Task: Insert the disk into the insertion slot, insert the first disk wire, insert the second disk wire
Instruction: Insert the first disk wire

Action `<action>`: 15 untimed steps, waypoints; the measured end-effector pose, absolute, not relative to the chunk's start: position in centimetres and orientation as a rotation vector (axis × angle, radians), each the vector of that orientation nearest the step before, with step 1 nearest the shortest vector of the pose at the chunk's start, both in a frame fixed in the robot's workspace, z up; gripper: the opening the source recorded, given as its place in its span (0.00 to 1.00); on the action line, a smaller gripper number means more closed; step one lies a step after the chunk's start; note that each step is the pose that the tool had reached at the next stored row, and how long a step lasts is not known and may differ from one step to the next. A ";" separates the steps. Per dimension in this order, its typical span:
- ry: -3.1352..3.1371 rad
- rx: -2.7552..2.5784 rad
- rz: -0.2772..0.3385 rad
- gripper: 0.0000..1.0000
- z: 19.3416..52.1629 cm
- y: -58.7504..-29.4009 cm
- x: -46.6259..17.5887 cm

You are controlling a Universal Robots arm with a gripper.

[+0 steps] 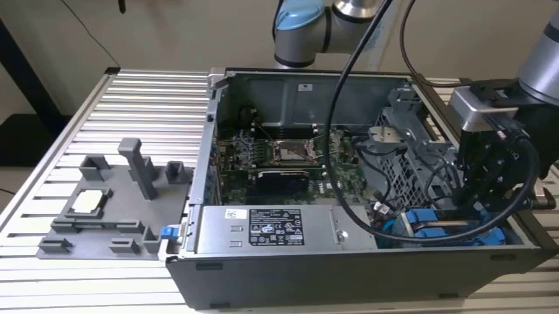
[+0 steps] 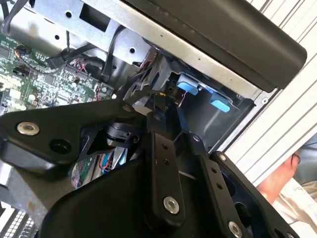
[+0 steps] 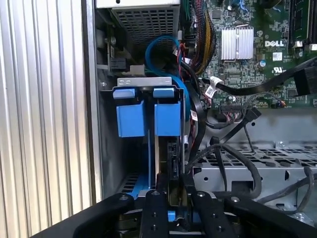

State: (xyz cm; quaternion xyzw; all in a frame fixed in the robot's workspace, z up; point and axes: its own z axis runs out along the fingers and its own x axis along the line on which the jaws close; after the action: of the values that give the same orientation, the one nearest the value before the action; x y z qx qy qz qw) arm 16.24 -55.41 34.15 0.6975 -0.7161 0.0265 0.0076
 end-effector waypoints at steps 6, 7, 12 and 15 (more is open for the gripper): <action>-2.239 2.180 0.083 0.26 36.9 -55.4 16.2; -2.239 2.181 0.083 0.26 37.4 -55.4 16.2; -2.239 2.181 0.083 0.26 39.2 -55.4 16.2; -2.239 2.181 0.083 0.26 39.2 -55.4 16.2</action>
State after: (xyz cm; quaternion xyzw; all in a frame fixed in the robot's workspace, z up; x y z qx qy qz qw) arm 16.25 -55.41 39.22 0.6975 -0.7161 0.0264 0.0076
